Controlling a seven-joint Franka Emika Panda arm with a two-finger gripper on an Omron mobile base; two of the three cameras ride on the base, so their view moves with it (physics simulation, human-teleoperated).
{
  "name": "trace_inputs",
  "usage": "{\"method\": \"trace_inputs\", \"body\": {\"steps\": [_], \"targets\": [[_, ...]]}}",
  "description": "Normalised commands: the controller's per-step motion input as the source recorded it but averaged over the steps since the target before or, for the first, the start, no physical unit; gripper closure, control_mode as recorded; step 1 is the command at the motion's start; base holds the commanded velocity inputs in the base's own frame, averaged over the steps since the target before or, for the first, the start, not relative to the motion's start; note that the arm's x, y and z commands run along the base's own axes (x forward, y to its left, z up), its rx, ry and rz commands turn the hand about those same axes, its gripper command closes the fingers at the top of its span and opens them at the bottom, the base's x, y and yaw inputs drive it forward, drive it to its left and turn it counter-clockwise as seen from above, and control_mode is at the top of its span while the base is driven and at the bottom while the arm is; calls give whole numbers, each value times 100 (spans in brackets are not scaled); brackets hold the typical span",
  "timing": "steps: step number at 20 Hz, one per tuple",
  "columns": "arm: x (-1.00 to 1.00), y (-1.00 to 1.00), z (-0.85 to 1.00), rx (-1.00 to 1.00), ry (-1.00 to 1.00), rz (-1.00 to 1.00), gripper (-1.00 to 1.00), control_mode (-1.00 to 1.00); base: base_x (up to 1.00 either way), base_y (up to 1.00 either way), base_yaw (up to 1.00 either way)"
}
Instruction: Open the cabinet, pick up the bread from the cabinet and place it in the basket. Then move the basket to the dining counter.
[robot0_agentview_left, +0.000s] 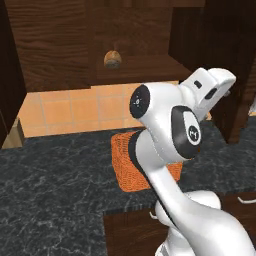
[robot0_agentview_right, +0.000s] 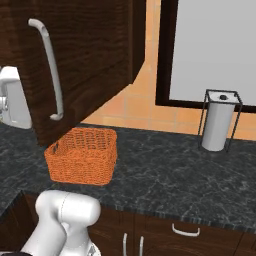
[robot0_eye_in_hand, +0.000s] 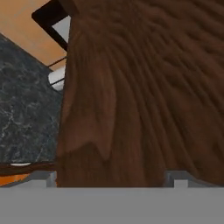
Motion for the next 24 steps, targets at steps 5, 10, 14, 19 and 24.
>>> {"method": "trace_inputs", "body": {"steps": [5,10,14,19,24], "targets": [[-6,-100,41,16,-19,-12,-100,-100,0,0,0],[3,-100,16,32,-16,-9,-100,-100,0,0,0],[0,-15,-41,30,-31,0,-100,-100,0,0,0],[7,77,-18,43,-22,10,-100,-100,0,0,0],[84,83,8,51,-5,26,-100,-100,0,0,0]]}}
